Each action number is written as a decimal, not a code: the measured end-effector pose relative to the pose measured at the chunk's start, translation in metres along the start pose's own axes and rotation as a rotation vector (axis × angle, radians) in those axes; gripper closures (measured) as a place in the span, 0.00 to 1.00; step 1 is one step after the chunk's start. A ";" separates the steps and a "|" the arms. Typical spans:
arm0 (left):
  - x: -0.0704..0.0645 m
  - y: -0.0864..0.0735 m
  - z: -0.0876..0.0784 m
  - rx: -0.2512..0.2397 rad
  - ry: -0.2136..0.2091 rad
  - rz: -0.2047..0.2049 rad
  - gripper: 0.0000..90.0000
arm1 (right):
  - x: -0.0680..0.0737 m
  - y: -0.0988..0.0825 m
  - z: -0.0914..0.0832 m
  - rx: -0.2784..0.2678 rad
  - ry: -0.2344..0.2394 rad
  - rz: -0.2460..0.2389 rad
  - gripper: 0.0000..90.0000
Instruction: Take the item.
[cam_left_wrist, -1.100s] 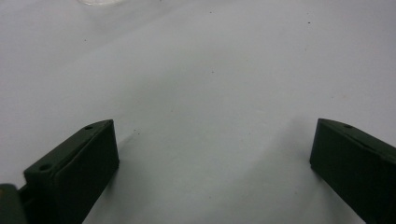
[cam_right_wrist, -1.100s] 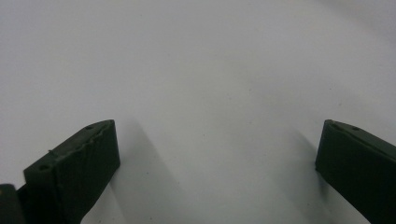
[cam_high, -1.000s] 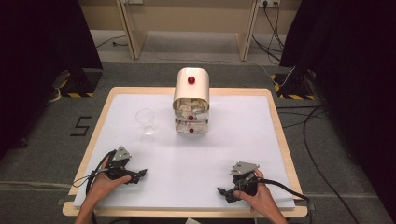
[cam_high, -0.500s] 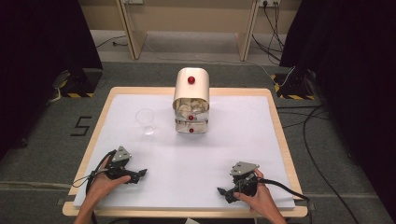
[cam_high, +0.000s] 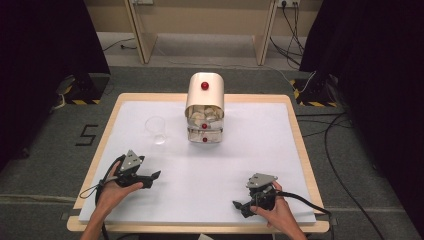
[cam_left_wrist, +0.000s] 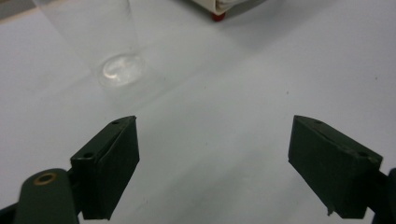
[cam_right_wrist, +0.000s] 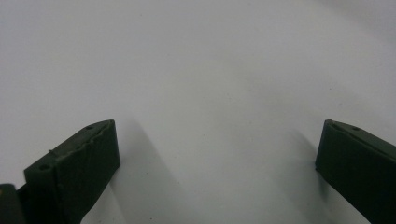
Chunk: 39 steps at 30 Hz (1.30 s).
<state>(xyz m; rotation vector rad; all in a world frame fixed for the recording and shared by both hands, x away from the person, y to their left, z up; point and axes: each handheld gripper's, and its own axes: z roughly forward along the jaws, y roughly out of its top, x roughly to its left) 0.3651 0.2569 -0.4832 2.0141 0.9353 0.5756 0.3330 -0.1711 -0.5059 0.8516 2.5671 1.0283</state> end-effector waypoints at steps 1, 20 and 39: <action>-0.002 0.008 -0.001 -0.033 -0.009 0.010 0.19 | 0.000 0.000 0.000 0.000 0.000 0.000 0.00; -0.016 0.064 0.014 -0.167 -0.109 0.038 0.26 | 0.000 0.000 0.000 0.000 0.000 -0.001 0.00; -0.020 0.084 0.021 -0.213 -0.126 0.043 0.28 | 0.000 0.000 0.000 0.001 0.001 0.000 0.00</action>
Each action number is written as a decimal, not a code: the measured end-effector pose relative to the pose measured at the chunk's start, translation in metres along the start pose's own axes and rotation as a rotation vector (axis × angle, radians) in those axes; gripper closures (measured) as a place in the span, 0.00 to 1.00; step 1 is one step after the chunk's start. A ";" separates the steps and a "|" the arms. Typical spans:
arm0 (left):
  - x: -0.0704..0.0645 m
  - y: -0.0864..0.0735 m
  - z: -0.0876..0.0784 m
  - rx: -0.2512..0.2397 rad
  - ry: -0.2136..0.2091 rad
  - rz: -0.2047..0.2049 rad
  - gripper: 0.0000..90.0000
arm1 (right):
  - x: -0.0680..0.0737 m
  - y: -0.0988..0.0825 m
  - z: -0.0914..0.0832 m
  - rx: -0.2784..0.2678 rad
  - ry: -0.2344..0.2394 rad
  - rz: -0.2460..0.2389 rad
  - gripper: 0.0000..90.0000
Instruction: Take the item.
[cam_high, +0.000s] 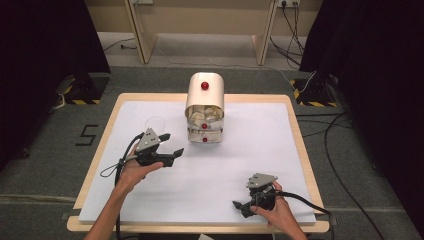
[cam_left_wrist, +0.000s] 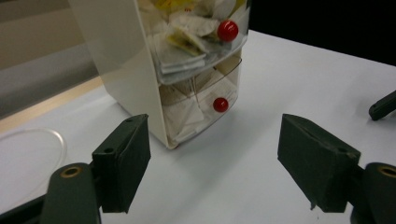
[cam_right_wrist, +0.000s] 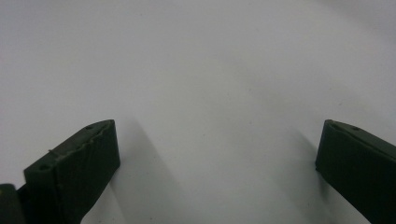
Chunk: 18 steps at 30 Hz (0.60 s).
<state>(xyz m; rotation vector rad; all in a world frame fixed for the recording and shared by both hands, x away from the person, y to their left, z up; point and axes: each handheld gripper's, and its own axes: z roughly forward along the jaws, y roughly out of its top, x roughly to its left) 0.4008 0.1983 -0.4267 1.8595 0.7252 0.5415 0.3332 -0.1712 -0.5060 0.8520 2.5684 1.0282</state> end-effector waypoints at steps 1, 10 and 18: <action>0.000 0.000 0.000 0.000 0.000 0.000 0.28 | 0.000 0.000 0.000 0.000 0.000 0.000 0.00; -0.001 0.016 0.007 -0.001 0.000 0.027 0.28 | 0.000 0.000 0.000 0.000 0.000 -0.001 0.00; -0.004 0.025 0.011 -0.008 -0.023 0.027 0.29 | 0.000 0.000 0.000 0.000 0.000 -0.001 0.00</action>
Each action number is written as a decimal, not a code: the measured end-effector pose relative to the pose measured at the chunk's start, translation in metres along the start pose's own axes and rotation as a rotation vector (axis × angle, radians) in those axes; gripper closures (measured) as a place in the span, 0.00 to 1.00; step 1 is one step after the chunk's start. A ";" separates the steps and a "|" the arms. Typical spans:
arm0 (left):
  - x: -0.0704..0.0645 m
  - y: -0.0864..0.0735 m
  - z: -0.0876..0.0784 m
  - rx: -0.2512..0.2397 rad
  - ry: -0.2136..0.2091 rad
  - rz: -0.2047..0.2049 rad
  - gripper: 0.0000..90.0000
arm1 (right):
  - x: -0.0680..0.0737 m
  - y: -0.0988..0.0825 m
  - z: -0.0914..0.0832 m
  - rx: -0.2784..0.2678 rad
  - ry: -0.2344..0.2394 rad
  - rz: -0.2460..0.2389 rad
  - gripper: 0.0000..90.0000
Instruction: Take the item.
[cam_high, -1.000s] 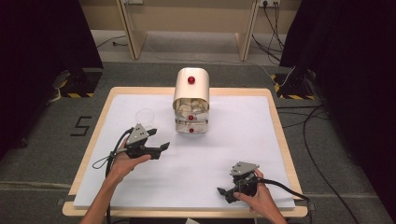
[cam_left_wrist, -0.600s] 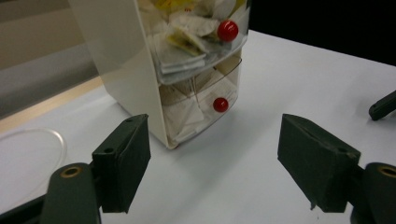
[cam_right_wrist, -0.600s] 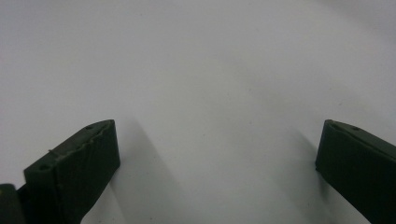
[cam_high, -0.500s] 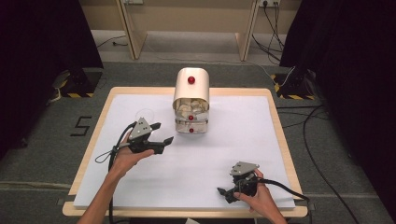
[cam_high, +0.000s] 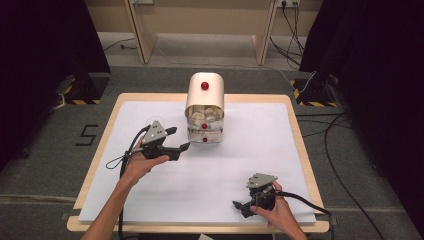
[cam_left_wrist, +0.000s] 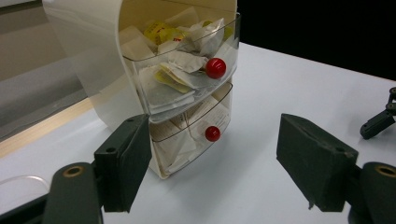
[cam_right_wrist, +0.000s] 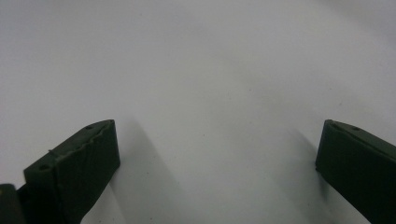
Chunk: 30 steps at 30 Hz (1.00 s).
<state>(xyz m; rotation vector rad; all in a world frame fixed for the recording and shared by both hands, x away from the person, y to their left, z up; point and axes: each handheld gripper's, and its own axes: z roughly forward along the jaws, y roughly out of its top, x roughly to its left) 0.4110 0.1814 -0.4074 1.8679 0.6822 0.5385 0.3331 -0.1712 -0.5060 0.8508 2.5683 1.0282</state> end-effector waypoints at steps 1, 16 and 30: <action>0.000 0.000 0.000 0.000 0.000 0.000 0.29 | 0.000 0.000 0.000 0.000 0.000 0.000 0.00; 0.005 0.016 0.010 -0.011 -0.050 -0.040 0.30 | 0.000 0.000 0.000 0.000 0.000 0.001 0.00; 0.004 0.037 0.028 0.010 -0.039 0.008 0.32 | 0.000 0.000 0.000 0.000 0.000 -0.001 0.00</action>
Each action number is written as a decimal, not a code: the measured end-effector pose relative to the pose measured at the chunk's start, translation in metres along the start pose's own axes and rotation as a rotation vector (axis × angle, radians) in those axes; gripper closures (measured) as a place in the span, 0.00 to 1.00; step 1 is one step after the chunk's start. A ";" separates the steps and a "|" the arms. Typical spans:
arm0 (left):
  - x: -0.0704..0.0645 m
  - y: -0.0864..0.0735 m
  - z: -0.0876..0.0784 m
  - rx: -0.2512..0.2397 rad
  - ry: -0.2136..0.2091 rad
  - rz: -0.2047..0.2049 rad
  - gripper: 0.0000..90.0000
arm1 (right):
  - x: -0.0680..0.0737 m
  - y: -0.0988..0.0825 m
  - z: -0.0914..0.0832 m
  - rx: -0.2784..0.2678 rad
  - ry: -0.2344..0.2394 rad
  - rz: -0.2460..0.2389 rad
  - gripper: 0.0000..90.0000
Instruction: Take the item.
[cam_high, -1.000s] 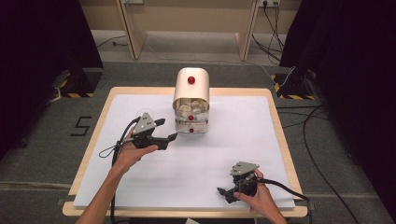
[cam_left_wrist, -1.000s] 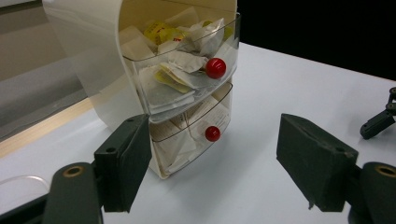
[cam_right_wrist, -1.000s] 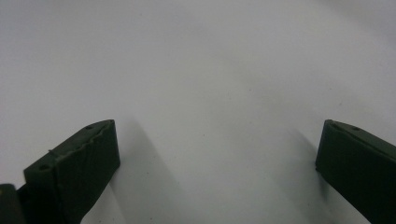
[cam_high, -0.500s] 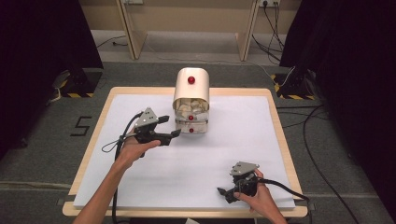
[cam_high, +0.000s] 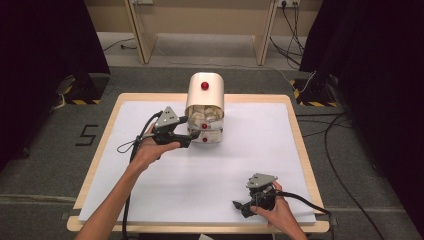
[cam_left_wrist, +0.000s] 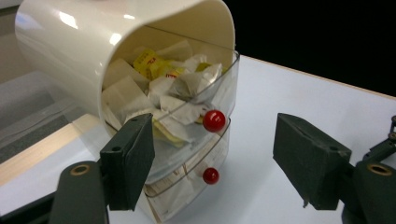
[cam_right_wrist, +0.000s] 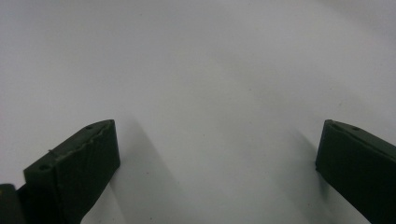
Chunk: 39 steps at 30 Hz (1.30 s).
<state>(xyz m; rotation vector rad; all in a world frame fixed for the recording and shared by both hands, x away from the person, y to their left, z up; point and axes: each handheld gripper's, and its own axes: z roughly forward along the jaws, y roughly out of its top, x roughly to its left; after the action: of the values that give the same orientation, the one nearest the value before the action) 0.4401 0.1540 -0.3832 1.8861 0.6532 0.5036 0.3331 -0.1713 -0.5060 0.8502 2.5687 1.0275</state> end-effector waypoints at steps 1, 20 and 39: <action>0.000 0.002 0.001 -0.002 0.001 0.001 0.32 | 0.000 0.000 0.000 0.000 0.000 0.000 0.00; 0.003 0.018 0.023 0.034 0.018 0.043 0.33 | 0.000 0.000 0.000 -0.002 -0.001 0.000 0.00; 0.002 0.011 0.016 0.098 -0.030 0.066 0.40 | 0.000 0.000 0.000 -0.001 0.000 0.001 0.00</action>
<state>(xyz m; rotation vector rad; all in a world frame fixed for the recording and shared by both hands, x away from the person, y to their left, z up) 0.4537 0.1404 -0.3790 2.0093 0.6075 0.4920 0.3329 -0.1711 -0.5060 0.8515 2.5679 1.0292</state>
